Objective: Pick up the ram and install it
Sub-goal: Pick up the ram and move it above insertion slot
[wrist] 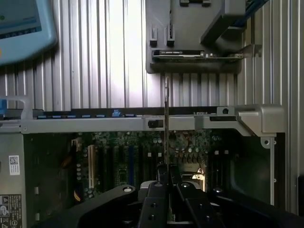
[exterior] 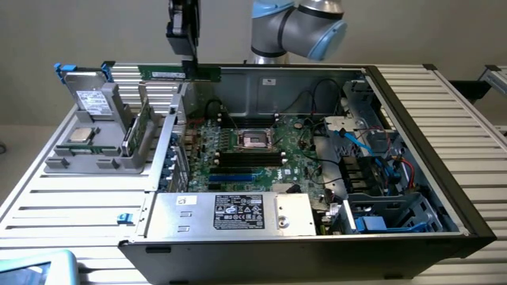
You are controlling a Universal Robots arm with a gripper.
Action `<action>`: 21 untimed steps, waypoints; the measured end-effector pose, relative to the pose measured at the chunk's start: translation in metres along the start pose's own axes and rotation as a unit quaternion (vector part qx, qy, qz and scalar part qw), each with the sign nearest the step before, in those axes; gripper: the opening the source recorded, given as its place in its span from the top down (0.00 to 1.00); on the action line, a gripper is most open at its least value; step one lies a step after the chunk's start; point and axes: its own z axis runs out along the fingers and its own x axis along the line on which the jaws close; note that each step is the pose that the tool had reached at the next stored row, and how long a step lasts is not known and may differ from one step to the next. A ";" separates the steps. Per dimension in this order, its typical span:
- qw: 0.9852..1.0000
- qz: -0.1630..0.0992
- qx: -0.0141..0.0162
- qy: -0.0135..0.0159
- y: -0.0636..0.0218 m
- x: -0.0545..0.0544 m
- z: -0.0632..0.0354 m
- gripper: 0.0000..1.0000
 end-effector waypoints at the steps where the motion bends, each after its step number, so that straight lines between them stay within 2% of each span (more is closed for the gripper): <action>1: 1.000 0.000 0.000 0.000 -0.0045 0.000 -0.0002 0.87; 12: 1.000 0.000 0.001 0.000 -0.0545 -0.001 -0.0022 0.87; 18: 1.000 0.000 0.005 0.000 -0.0799 -0.003 -0.0018 0.87; 21: 1.000 0.000 0.008 0.000 -0.0888 -0.006 -0.0006 0.87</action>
